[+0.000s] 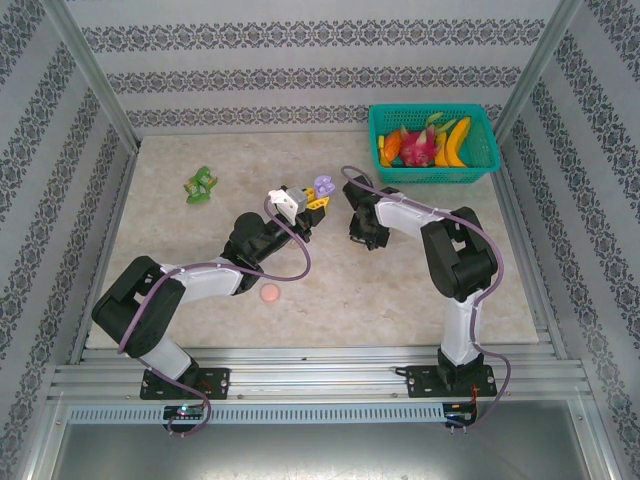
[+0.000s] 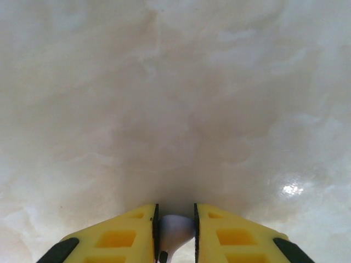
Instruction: Insert wireless bluetooth earbuds into charging case
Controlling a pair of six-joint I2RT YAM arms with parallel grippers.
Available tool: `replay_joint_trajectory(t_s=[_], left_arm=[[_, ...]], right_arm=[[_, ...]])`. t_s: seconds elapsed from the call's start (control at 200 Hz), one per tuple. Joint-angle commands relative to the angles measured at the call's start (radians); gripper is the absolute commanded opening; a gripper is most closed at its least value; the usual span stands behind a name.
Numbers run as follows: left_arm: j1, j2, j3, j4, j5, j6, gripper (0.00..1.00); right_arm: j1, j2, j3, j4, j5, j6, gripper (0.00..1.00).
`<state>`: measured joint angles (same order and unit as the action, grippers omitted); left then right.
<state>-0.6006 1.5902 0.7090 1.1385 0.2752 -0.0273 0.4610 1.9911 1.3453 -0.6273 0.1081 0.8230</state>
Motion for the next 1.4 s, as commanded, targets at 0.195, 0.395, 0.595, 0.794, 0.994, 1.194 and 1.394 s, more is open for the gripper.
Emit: replay_joint_trajectory(t_s=[0.195, 0.395, 0.595, 0.794, 0.994, 1.194, 1.394], left_arm=[[0.009, -0.01, 0.025, 0.044, -0.008, -0.008, 0.0], [0.009, -0.015, 0.03, 0.024, -0.006, 0.003, 0.0], [0.01, -0.023, 0.033, -0.005, 0.015, 0.017, 0.0], [0.01, -0.018, 0.054, -0.047, 0.088, 0.027, 0.0], [0.01, 0.009, 0.106, -0.095, 0.167, 0.024, 0.0], [0.01, 0.055, 0.16, -0.105, 0.199, 0.008, 0.0], [0.01, 0.095, 0.2, -0.1, 0.207, -0.011, 0.0]], right_arm=[[0.007, -0.171, -0.12, 0.142, 0.048, -0.028, 0.22], [-0.01, -0.278, -0.157, 0.171, 0.051, -0.054, 0.22], [-0.037, -0.426, -0.165, 0.198, 0.029, -0.106, 0.22], [-0.066, -0.553, -0.117, 0.212, -0.019, -0.174, 0.22], [-0.076, -0.632, -0.042, 0.217, -0.052, -0.218, 0.22], [-0.073, -0.663, 0.014, 0.23, -0.099, -0.22, 0.22], [-0.048, -0.687, 0.015, 0.269, -0.114, -0.222, 0.22]])
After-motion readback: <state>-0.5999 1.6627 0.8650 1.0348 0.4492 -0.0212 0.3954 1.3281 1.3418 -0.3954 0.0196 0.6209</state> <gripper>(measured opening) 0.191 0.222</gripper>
